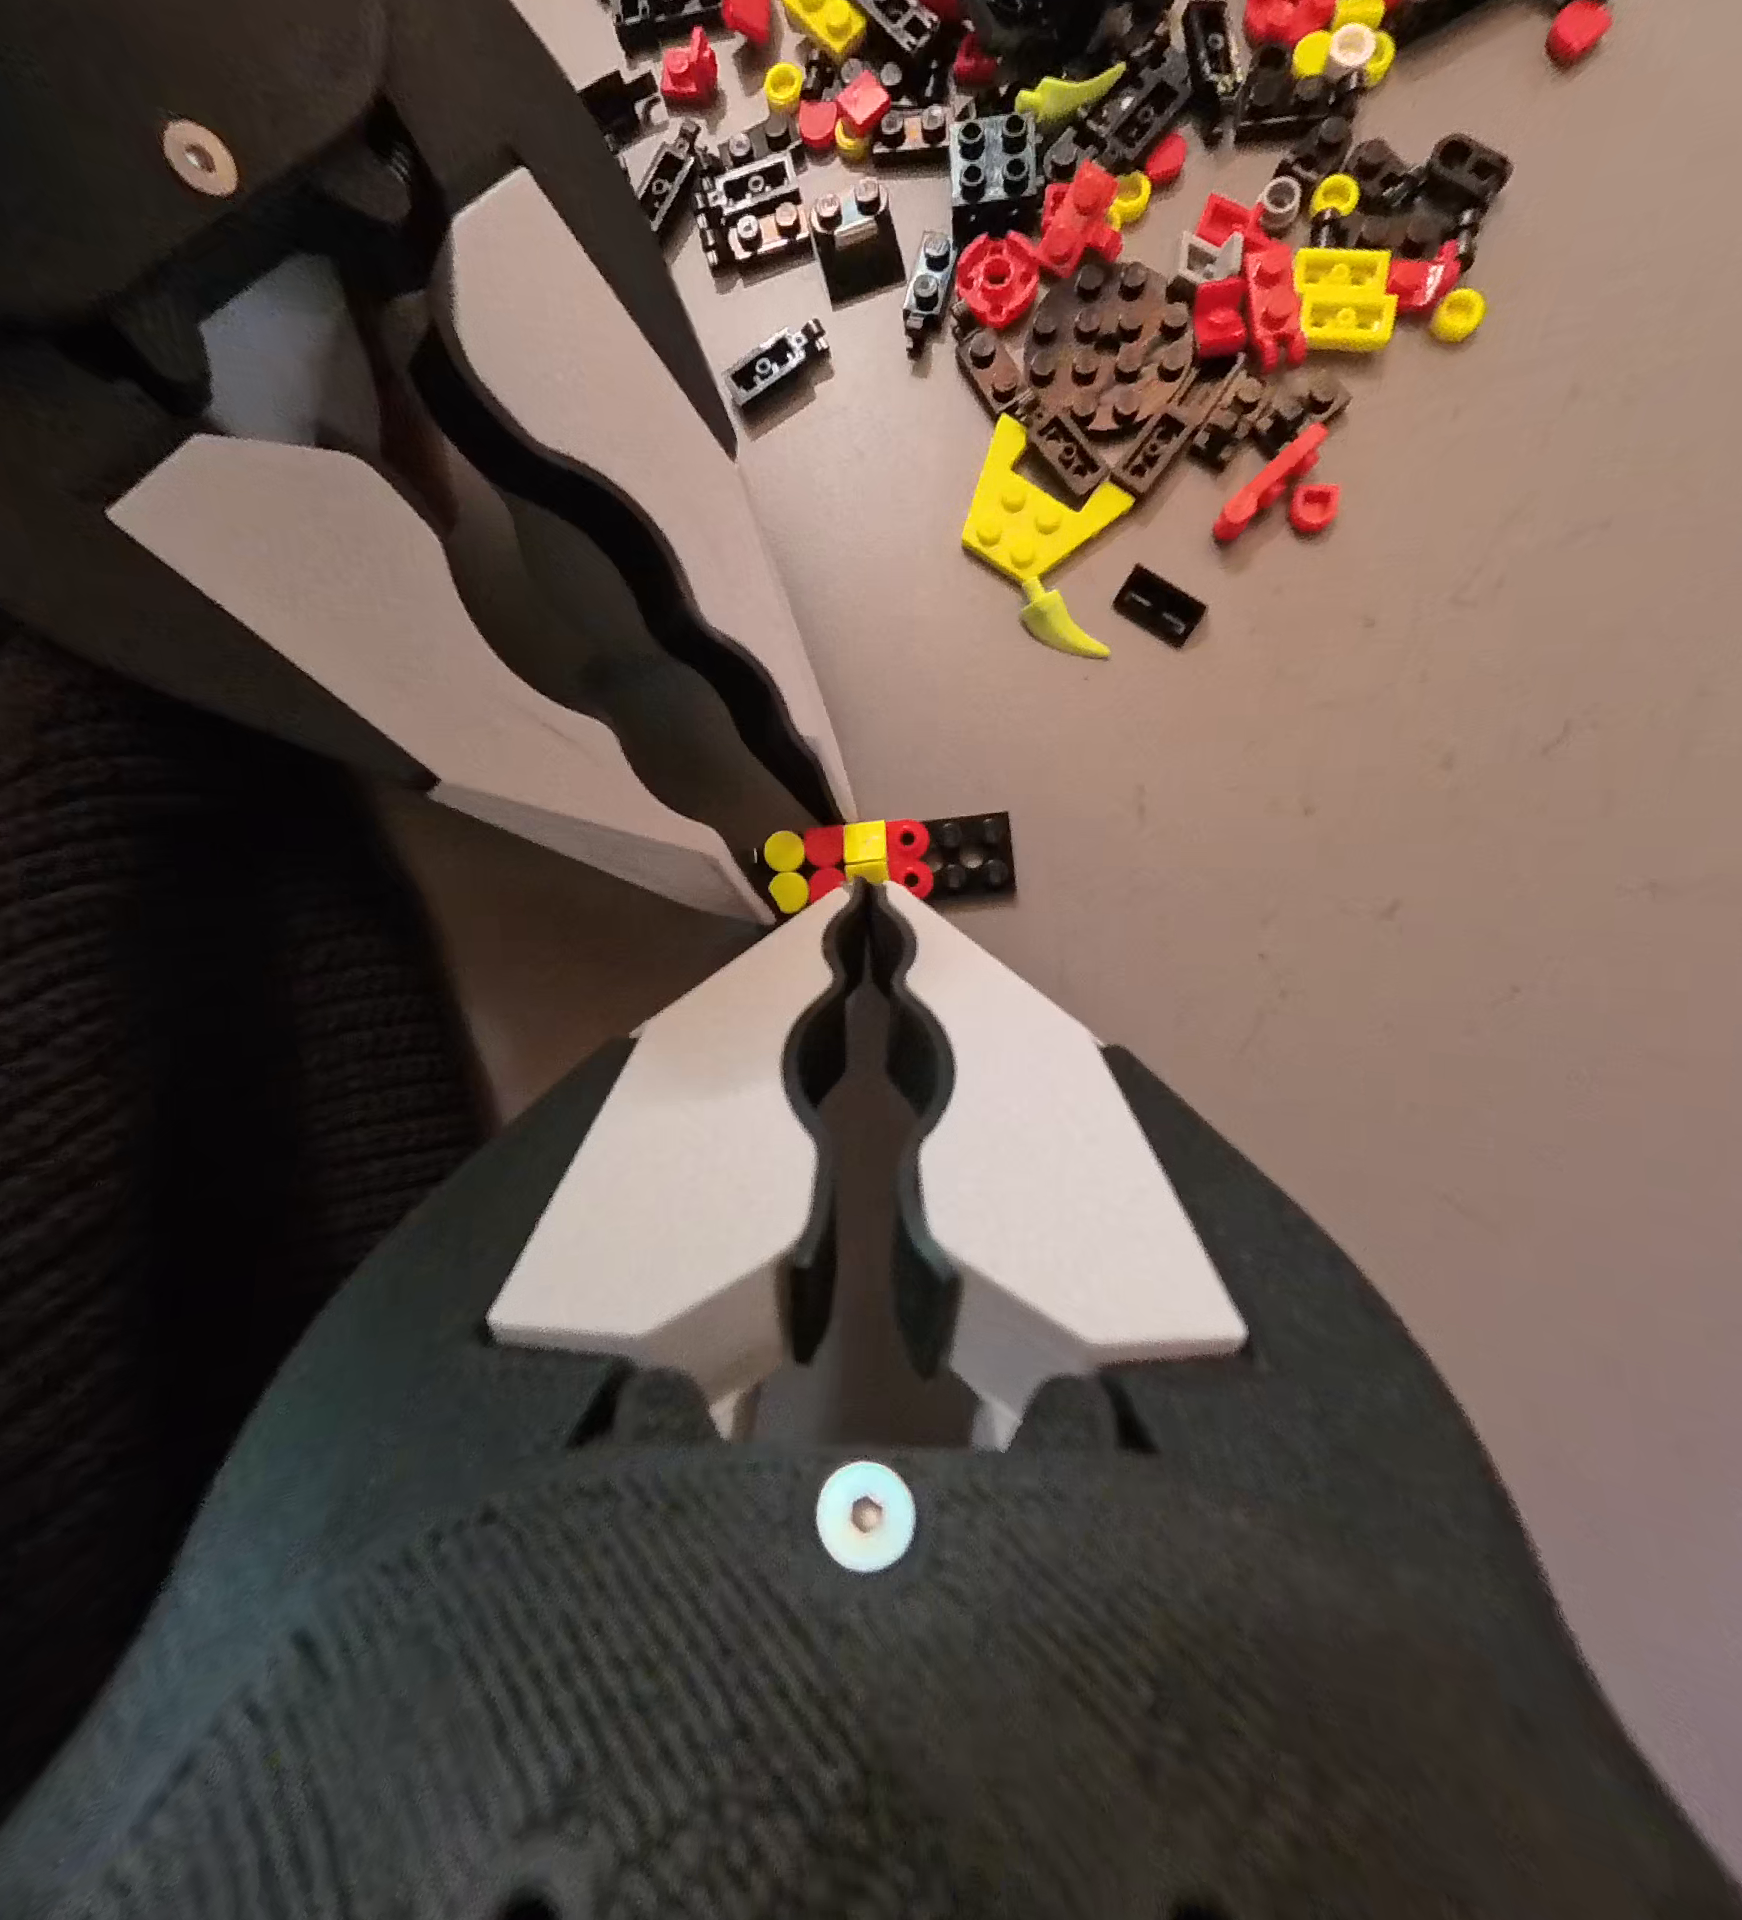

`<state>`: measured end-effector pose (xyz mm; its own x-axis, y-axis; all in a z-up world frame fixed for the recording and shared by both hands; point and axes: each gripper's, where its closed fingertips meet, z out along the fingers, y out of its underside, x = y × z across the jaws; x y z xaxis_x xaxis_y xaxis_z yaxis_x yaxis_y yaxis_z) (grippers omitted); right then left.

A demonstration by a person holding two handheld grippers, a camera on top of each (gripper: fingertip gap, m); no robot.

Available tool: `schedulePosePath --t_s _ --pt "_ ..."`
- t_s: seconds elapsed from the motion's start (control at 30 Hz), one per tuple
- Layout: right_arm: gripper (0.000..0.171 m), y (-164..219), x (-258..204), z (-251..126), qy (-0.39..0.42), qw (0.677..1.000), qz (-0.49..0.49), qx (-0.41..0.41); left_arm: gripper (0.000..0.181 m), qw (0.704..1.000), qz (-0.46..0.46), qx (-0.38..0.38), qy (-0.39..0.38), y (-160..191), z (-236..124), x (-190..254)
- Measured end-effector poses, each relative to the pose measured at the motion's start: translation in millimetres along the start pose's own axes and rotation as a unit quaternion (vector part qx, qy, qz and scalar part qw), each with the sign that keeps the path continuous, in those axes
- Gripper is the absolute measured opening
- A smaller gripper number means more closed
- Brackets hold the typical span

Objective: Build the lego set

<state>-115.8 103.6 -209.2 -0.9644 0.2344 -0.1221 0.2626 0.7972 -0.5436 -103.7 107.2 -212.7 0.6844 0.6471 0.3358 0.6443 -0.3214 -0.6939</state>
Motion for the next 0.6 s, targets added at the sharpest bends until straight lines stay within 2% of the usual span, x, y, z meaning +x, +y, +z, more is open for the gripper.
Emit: schedulePosePath --t_s 0.43,0.6 --pt "0.0 -0.2 0.5 0.6 0.009 1.0 -0.006 -0.025 0.017 1.0 -0.011 0.007 -0.007 -1.8 0.0 -0.3" --pt "0.0 -2.0 1.7 1.6 0.017 1.0 -0.006 -0.008 0.017 1.0 -0.013 0.008 -0.009 -1.9 -0.8 -2.4"
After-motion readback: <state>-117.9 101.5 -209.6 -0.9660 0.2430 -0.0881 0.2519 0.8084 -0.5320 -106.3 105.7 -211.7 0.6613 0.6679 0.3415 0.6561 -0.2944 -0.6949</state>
